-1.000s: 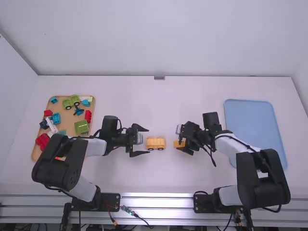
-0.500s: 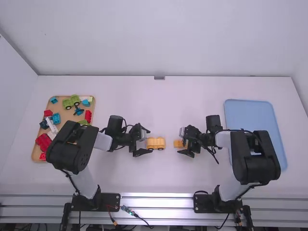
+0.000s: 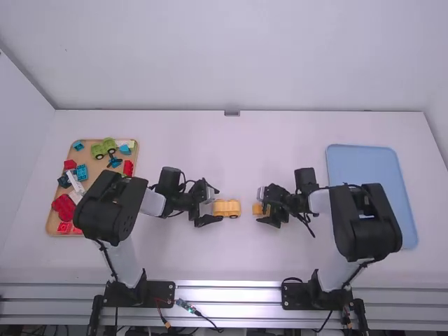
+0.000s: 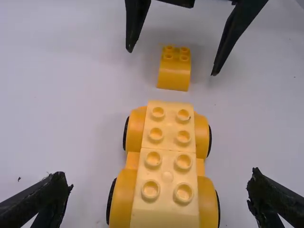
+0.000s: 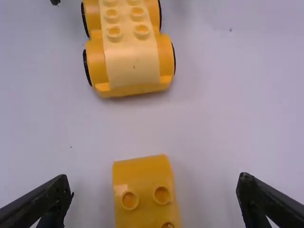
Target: Assemble lego blocks to make yellow taxi
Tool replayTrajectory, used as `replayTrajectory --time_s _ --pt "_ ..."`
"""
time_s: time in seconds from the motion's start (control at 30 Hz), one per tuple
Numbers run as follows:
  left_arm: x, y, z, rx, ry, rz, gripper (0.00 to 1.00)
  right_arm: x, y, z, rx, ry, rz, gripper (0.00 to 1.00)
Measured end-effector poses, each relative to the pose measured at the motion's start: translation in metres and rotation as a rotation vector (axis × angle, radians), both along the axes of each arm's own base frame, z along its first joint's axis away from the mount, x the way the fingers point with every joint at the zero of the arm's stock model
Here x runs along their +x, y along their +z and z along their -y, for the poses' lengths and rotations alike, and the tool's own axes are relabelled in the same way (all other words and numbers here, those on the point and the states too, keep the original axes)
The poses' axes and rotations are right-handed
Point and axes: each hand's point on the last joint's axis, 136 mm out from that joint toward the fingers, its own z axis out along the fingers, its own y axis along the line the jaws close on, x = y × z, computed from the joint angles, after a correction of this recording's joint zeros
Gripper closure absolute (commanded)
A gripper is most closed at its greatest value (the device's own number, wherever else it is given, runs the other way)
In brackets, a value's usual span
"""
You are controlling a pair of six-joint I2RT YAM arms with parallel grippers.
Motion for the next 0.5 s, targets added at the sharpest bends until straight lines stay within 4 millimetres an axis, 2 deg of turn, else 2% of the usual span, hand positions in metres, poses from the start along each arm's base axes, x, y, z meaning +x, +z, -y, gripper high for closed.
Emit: replayTrajectory --time_s 0.2,0.27,0.3,0.33,0.4,0.5 --pt "-0.0001 0.0001 0.0003 0.000 -0.001 0.000 0.01 -0.0002 -0.0048 0.0018 -0.011 -0.011 -0.015 0.16" --pt "-0.0001 0.0000 0.0002 0.000 -0.001 0.000 0.01 -0.0005 -0.0052 0.0020 -0.014 -0.012 -0.017 0.24" --pt "-0.0001 0.0000 0.0002 0.000 -0.001 0.000 0.01 -0.0015 -0.0054 0.0022 -0.014 -0.011 -0.022 0.33" --pt "-0.0001 0.0000 0.0002 0.000 -0.001 0.000 0.01 -0.0023 -0.0057 0.0024 -0.015 -0.013 -0.030 0.35" --pt "-0.0003 0.0000 0.0005 0.000 -0.002 0.000 0.01 -0.0027 -0.0057 0.0044 -0.019 -0.019 -0.047 0.48" --pt "-0.0005 0.0000 0.0008 0.000 -0.003 0.000 0.01 0.0006 -0.0037 0.0072 -0.019 -0.032 -0.059 0.52"
